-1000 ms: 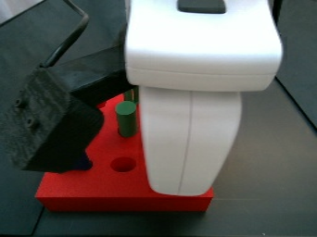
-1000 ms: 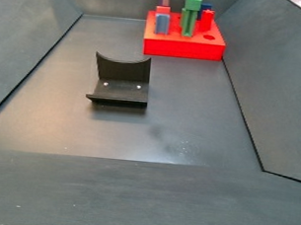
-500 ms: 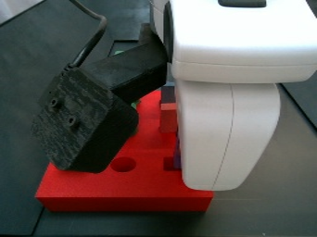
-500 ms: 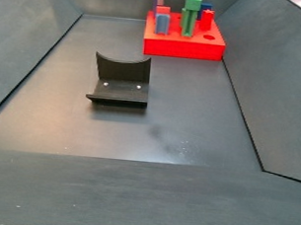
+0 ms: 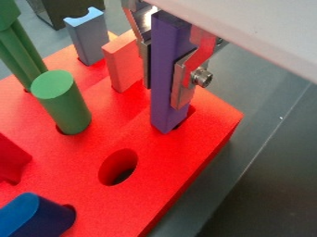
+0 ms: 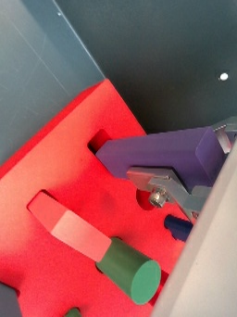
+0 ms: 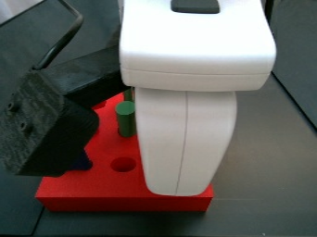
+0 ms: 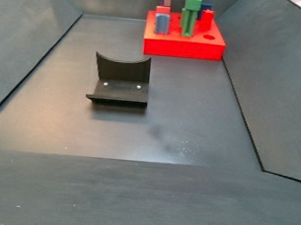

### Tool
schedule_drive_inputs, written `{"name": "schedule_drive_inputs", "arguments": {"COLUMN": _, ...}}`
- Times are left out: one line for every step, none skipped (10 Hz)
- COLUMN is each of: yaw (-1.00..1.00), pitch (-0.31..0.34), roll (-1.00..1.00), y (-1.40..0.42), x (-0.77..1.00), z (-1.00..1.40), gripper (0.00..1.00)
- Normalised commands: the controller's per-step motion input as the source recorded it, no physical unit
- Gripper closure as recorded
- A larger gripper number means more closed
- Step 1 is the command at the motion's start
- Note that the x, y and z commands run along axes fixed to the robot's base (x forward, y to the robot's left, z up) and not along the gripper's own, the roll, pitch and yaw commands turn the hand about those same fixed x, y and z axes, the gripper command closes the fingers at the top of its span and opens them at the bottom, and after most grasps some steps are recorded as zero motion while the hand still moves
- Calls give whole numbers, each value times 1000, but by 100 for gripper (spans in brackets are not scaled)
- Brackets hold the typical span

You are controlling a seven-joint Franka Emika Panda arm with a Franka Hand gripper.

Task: Pick up the rectangle object. Move up. Move to above the board. Insert the rectangle object.
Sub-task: Insert the rectangle object.

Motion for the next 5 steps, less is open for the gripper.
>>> {"name": "schedule_drive_inputs", "arguments": {"yaw": 0, "pitch": -19, "roll": -13, "y": 0, "x": -91, "z": -91, "gripper": 100}}
{"name": "schedule_drive_inputs", "arguments": {"yaw": 0, "pitch": -4, "roll": -17, "y": -89, "x": 0, "z": -40, "gripper": 100}}
{"name": "schedule_drive_inputs", "arguments": {"yaw": 0, "pitch": 0, "roll": 0, "y": -69, "x": 0, "z": -80, "gripper": 100}}
{"name": "schedule_drive_inputs", "arguments": {"yaw": 0, "pitch": 0, "roll": 0, "y": -34, "x": 0, "z": -91, "gripper": 100}}
{"name": "schedule_drive_inputs", "arguments": {"yaw": 0, "pitch": 0, "roll": 0, "y": 0, "x": 0, "z": -69, "gripper": 100}}
